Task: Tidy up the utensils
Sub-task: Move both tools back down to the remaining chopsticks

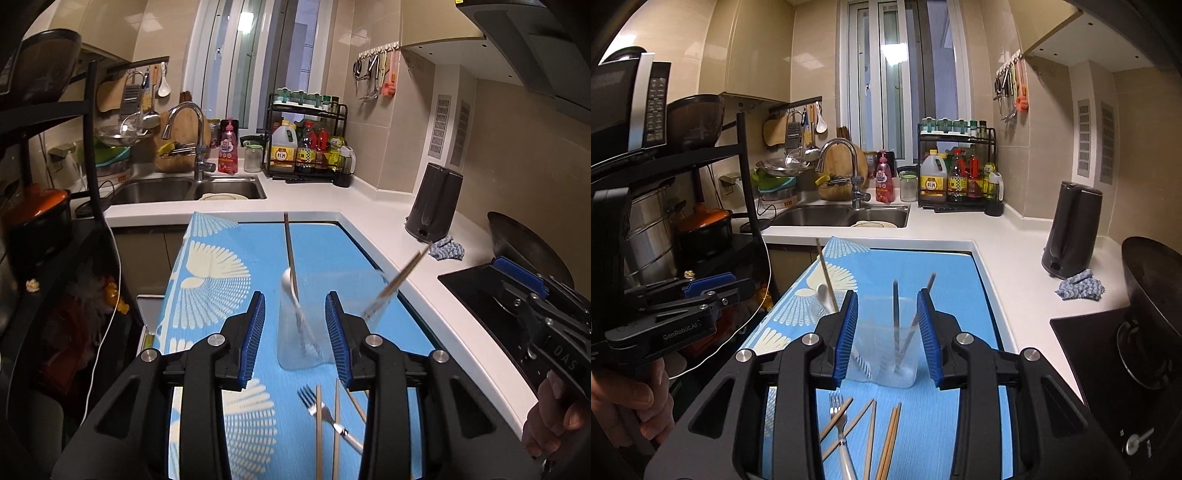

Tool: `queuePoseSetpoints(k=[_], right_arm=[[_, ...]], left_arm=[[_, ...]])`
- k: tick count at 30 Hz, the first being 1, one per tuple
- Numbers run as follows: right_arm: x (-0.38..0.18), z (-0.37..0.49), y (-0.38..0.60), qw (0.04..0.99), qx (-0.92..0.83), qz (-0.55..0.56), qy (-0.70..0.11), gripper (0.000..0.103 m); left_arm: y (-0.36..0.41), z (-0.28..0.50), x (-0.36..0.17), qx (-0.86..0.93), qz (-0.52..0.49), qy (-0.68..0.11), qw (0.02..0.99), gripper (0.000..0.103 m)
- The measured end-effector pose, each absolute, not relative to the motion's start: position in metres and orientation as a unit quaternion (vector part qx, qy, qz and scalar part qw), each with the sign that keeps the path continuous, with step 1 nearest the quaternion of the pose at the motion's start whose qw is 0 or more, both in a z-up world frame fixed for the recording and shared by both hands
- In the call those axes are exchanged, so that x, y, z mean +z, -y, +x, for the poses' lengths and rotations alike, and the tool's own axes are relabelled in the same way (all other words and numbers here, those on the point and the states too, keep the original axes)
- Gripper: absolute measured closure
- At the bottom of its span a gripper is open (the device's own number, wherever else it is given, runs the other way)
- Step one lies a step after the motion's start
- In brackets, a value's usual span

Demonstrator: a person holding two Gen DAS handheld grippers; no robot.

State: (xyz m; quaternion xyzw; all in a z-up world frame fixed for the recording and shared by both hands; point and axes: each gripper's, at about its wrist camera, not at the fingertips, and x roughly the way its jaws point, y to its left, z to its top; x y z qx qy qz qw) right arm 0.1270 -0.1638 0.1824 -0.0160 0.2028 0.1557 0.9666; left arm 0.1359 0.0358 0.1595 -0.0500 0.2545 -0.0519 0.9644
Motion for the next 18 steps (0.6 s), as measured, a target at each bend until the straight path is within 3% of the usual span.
queuePoseSetpoints(k=[9,13,18], right_arm=[[0.118,0.079,0.182,0.960,0.141,-0.010,-0.240,0.070],[0.084,0.068,0.191,0.953,0.137,0.012,-0.269,0.088],[0.034,0.057,0.195,0.939,0.133,0.027,-0.315,0.089]], left_arm=[[-0.032,0.086,0.085,-0.049,-0.050,-0.284,0.956,0.069],[-0.032,0.070,0.056,-0.053,-0.056,-0.301,0.951,0.077],[-0.020,0.046,0.021,-0.061,-0.051,-0.316,0.945,0.083]])
